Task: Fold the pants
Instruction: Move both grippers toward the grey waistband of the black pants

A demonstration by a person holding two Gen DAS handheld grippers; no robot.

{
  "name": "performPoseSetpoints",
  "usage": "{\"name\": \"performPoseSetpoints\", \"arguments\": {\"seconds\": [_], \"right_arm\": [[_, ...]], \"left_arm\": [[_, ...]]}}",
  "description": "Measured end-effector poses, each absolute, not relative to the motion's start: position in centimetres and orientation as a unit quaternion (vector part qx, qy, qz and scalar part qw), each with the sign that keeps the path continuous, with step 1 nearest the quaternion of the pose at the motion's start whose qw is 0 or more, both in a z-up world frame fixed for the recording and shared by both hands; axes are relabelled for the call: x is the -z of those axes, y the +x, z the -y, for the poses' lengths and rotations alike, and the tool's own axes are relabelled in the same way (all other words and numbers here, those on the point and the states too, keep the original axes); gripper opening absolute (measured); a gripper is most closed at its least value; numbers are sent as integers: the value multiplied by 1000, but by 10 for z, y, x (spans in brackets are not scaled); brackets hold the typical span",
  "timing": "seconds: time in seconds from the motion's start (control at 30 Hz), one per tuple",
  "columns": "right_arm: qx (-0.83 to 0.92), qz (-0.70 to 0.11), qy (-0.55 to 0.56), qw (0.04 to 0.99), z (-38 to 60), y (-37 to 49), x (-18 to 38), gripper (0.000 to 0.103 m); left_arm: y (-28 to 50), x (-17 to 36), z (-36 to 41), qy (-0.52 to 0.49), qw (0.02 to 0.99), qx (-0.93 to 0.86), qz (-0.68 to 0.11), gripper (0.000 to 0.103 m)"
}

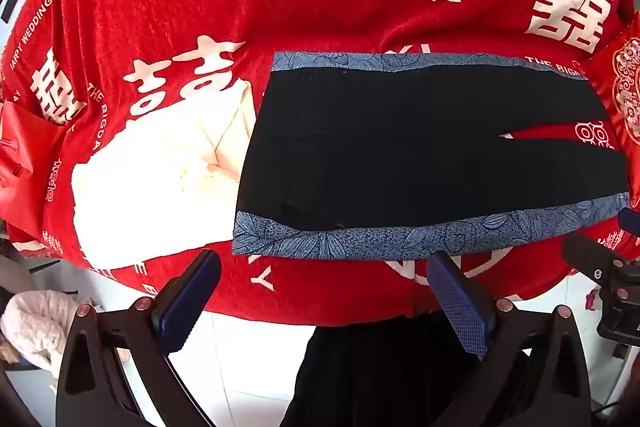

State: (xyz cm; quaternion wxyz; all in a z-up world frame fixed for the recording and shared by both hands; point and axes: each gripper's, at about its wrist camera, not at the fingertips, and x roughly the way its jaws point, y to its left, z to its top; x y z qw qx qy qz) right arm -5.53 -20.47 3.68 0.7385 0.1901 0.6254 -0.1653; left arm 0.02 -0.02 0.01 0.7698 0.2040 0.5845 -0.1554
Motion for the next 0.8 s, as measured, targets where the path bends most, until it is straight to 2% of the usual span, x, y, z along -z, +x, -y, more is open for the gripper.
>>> {"name": "performPoseSetpoints", "arguments": {"seconds": [0.8], "right_arm": [[148,-627,178,744,225,-59,-35,103]], "left_arm": [[1,-6,14,184,781,126,-583,103]]}}
